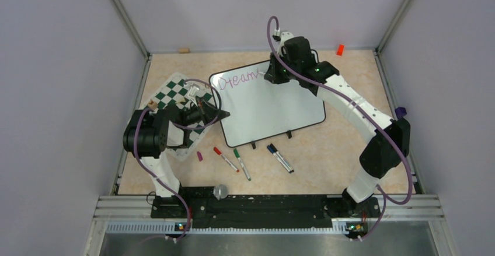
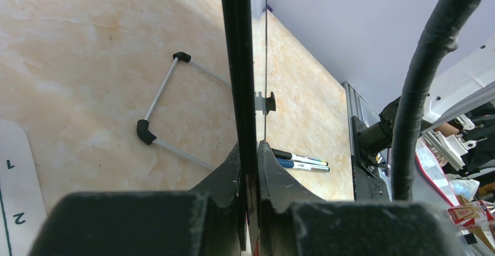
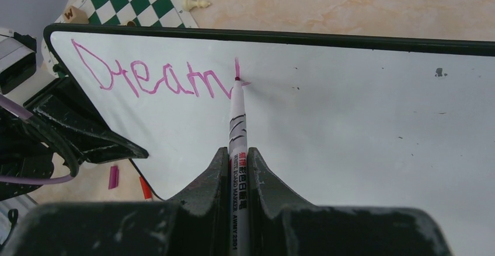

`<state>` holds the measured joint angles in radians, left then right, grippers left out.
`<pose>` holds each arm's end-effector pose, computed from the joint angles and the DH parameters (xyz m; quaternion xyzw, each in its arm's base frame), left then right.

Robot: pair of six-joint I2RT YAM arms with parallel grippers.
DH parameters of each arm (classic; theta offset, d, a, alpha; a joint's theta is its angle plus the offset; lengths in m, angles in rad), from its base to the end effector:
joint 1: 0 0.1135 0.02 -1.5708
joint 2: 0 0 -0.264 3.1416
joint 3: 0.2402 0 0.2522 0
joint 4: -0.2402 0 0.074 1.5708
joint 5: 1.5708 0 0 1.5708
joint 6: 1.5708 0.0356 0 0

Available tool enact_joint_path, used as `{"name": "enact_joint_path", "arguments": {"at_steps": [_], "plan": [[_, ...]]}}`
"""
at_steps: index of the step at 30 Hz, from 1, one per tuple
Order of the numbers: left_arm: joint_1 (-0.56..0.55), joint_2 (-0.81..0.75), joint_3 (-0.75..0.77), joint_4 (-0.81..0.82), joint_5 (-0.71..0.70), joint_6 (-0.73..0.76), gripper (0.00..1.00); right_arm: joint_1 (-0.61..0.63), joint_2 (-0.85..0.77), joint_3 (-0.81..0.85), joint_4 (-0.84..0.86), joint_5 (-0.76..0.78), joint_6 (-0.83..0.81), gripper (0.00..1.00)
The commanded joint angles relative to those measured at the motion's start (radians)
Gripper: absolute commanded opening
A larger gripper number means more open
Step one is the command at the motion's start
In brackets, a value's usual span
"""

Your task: Write a sentence on the whiteboard

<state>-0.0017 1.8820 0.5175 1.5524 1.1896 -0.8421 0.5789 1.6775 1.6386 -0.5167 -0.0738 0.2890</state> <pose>0.2954 -0.0335 0.1536 0.1786 0.6583 -0.5872 0.4358 0.3236 0.2146 0.3687 -0.1439 0.8616 0.2335 0.4272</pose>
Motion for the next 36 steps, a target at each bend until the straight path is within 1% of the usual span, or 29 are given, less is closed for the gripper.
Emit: {"name": "enact_joint_path", "arguments": {"at_steps": [1,14,21,25,31,36], "plan": [[-0.004,0.005,-0.018,0.067,0.093,0.152,0.00,-0.011,-0.050,0.055,0.044,0.011,-0.005,0.00],[-0.006,0.018,0.002,0.067,0.101,0.135,0.00,-0.021,-0.087,0.032,0.054,0.004,-0.015,0.00],[-0.005,0.030,0.027,0.067,0.089,0.104,0.00,-0.029,-0.121,-0.022,0.072,0.014,-0.014,0.00],[-0.004,0.029,0.041,0.064,0.083,0.077,0.00,-0.028,-0.121,-0.020,0.076,0.017,-0.013,0.00],[-0.005,0.006,0.056,-0.011,0.084,0.073,0.00,-0.027,-0.128,-0.025,0.078,0.019,-0.007,0.00],[-0.004,0.013,0.045,0.024,0.097,0.062,0.00,-0.028,-0.129,-0.046,0.089,0.016,0.005,0.00]]}}
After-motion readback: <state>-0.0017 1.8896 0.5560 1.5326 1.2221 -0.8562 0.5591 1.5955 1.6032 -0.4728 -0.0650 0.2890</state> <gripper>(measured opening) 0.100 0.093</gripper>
